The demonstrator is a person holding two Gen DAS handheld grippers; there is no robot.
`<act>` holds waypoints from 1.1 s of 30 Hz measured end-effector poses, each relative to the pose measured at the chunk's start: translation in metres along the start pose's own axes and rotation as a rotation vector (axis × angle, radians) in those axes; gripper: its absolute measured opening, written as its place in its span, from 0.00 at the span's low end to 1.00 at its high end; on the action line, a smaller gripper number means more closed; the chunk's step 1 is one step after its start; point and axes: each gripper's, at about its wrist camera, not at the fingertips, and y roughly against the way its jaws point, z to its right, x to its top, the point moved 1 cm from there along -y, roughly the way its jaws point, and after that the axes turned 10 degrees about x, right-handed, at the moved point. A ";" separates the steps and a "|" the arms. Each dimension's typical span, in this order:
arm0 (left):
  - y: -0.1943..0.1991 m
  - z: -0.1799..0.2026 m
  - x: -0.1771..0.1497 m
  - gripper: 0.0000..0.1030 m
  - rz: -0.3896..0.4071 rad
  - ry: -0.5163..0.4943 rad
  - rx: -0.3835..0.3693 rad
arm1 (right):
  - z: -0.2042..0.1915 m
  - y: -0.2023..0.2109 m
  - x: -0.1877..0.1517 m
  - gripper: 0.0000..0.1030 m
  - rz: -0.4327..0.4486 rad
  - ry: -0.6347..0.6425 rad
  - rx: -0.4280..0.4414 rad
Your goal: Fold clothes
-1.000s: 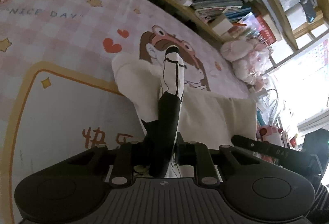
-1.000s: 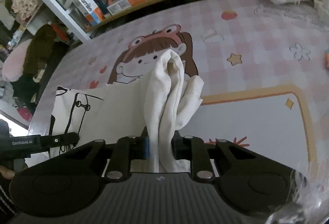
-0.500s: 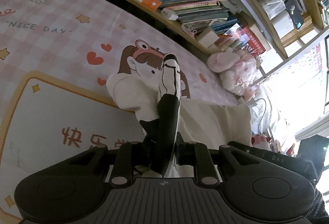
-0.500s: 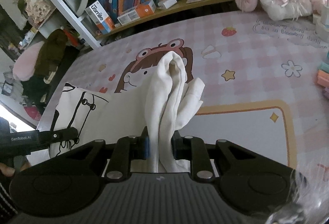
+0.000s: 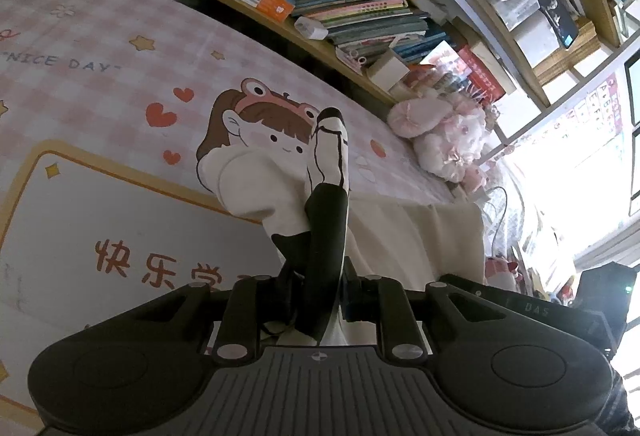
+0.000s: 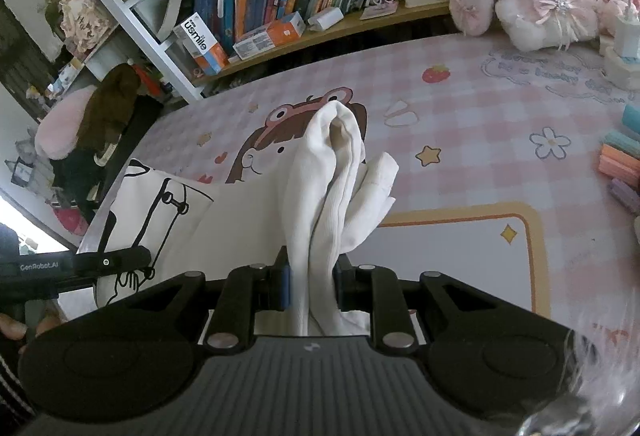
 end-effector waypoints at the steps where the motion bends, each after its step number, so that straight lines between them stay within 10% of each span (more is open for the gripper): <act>1: -0.001 0.000 0.001 0.18 -0.004 -0.002 -0.002 | 0.000 0.000 -0.001 0.18 0.001 -0.004 -0.003; 33: 0.008 -0.115 0.081 0.18 -0.049 -0.016 -0.118 | -0.099 -0.091 0.017 0.18 0.028 -0.037 -0.118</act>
